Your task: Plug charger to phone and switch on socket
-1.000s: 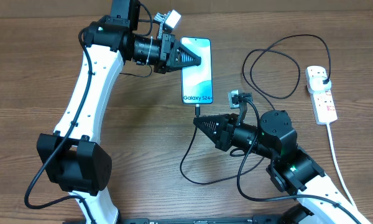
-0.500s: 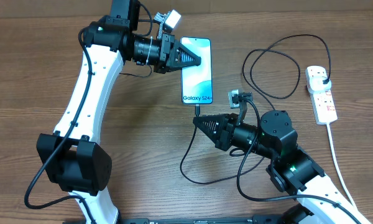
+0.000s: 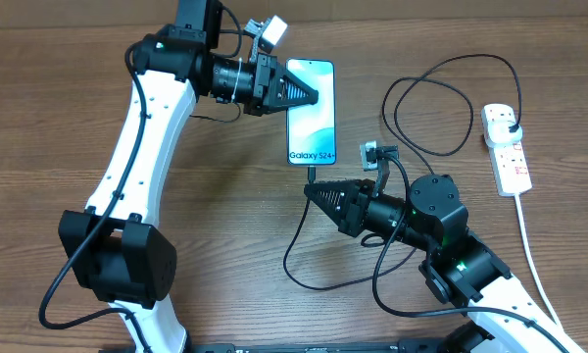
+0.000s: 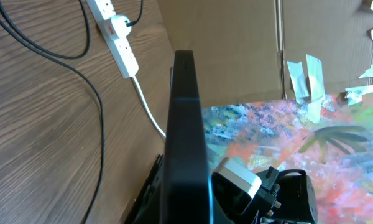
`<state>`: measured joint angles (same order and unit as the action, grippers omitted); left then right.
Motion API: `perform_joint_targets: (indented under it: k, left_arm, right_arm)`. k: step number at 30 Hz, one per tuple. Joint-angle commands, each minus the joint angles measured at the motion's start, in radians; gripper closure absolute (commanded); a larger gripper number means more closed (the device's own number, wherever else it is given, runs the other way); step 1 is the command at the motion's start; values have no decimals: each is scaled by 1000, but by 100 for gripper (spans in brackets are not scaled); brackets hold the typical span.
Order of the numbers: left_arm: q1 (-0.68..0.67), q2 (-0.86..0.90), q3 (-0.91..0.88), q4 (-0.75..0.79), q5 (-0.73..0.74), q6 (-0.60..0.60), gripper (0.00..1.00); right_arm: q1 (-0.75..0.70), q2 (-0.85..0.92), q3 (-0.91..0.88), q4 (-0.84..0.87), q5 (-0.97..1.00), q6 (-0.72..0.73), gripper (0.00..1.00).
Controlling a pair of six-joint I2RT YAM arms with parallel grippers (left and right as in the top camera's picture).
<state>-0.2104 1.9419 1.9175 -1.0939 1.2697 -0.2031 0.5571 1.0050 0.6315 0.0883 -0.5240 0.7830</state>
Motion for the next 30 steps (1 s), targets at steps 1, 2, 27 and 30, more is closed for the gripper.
perform_joint_targets:
  k: [1,2,27,30]
  left_arm:
    - [-32,0,6,-35,51,43,96]
    - [-34,0,6,-44,50,53,96]
    - [-5,0,6,-54,-20,69,96]
    - [5,0,6,-55,-48,69,96]
  right_arm:
    - [-22,-12,5,23,71,2,96]
    - [-28,-12,5,23,71,5,96]
    - [-49,-12,5,-9,67,12,65]
    - [-49,-12,5,-24,68,3,57]
